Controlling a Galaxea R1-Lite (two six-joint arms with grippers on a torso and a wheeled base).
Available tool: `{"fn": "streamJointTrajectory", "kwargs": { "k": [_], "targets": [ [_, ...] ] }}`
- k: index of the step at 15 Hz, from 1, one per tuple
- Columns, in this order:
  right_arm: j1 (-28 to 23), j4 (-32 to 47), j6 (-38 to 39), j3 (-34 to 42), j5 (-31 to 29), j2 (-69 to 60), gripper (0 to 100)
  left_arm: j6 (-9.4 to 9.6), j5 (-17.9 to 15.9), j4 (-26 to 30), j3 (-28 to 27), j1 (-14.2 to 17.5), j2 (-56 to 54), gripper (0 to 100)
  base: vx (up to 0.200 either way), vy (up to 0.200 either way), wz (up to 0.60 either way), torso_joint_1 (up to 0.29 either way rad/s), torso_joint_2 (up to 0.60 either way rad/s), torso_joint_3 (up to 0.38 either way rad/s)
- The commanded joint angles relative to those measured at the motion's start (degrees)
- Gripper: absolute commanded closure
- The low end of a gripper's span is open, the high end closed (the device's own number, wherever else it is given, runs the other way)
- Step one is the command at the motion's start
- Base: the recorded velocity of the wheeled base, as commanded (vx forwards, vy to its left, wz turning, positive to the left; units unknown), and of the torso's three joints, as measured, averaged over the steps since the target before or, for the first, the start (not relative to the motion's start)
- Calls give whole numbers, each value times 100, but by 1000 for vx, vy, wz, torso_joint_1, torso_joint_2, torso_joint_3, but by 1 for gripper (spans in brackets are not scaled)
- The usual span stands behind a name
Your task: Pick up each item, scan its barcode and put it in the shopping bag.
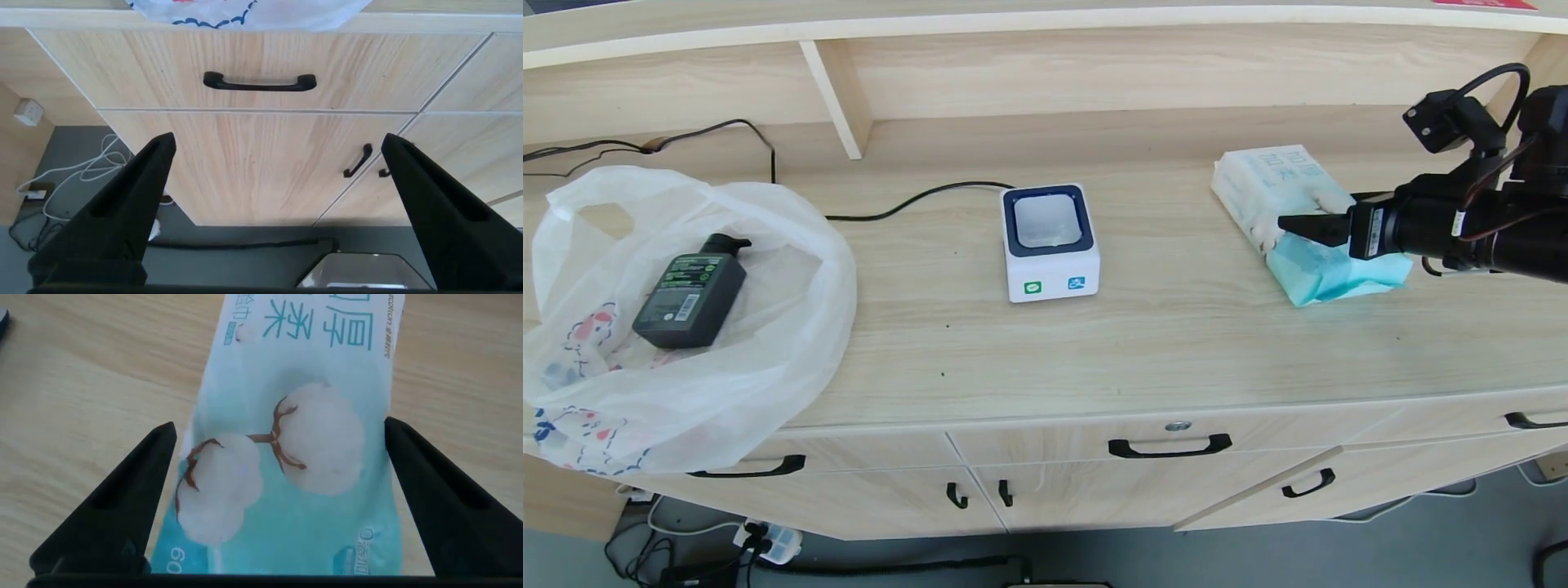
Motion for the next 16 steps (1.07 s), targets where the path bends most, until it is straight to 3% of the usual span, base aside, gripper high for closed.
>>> {"fn": "streamJointTrajectory", "kwargs": {
  "k": [1, 9, 12, 13, 16],
  "targets": [
    [102, -2, -1, -31, -10, 95, 0, -5, 1, -1, 0, -1, 1, 0, 0, 0, 0, 0, 0, 0],
    [225, 77, -1, -321, -62, 710, 0, 12, 1, -10, 0, -1, 1, 0, 0, 0, 0, 0, 0, 0],
    [251, 25, 359, -602, -379, 903, 0, 21, 1, -19, 0, -1, 1, 0, 0, 0, 0, 0, 0, 0],
    [251, 25, 368, -532, -388, 886, 100, 39, 1, -19, 0, -1, 1, 0, 0, 0, 0, 0, 0, 0],
    [313, -107, 473, -575, -396, 842, 100, 47, 1, -37, 0, -1, 1, 0, 0, 0, 0, 0, 0, 0]
  ]
}}
